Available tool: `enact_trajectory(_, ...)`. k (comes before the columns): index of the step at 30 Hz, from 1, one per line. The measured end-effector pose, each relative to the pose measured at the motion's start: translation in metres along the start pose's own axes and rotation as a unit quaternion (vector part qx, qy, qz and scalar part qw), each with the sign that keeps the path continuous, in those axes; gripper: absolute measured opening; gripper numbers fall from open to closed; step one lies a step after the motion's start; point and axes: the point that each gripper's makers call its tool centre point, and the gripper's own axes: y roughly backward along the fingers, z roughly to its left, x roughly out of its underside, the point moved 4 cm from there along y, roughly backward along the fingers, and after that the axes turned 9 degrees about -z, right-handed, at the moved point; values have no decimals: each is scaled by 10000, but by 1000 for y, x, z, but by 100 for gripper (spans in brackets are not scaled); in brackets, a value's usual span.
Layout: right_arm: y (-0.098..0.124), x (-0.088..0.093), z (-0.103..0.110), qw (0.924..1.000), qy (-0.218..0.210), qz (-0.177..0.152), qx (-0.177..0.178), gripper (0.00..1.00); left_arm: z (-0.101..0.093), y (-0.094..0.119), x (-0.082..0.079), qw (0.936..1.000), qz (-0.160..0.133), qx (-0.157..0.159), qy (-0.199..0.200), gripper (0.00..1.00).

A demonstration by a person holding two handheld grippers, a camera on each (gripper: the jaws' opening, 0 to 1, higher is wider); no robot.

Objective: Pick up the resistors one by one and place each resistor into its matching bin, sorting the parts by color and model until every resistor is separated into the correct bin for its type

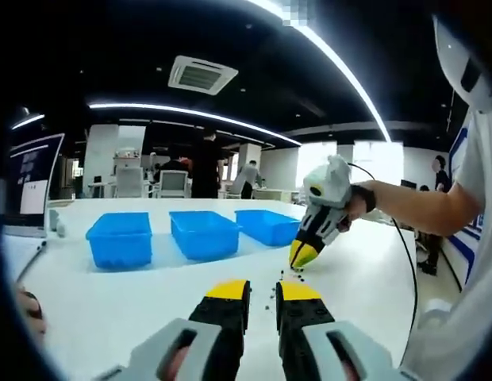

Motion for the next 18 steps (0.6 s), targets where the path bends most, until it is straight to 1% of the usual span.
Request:
enact_trajectory(2, 2, 1, -3, 10000, -2, -25, 69, 4, 1, 1, -2, 10000, -47, -10, 7, 16)
enact_trajectory(4, 4, 3, -6, 9998, -2, 24, 207, 4, 2, 1, -2, 10000, -63, -30, 10, 16)
enact_trajectory(5, 4, 4, -6, 9998, -21, 41, 195, 4, 3, 2, -2, 10000, -62, -35, 19, 16)
enact_trajectory(9, 8, 0, -4, 9997, -78, -167, 185, 4, 4, 4, 0, 10000, -39, -53, 31, 16)
enact_trajectory(11, 10, -8, -9, 9978, -227, -501, 364, 4, 4, 4, 2, 10000, -14, -60, 53, 16)
enact_trajectory(15, 17, -18, -16, 9912, -537, -1087, 529, 4, 4, 4, 2, 10000, 10, -65, 45, 16)
enact_trajectory(18, 27, -32, -26, 9754, -911, -1856, 764, 4, 3, 3, 1, 10000, -9, -58, 65, 16)
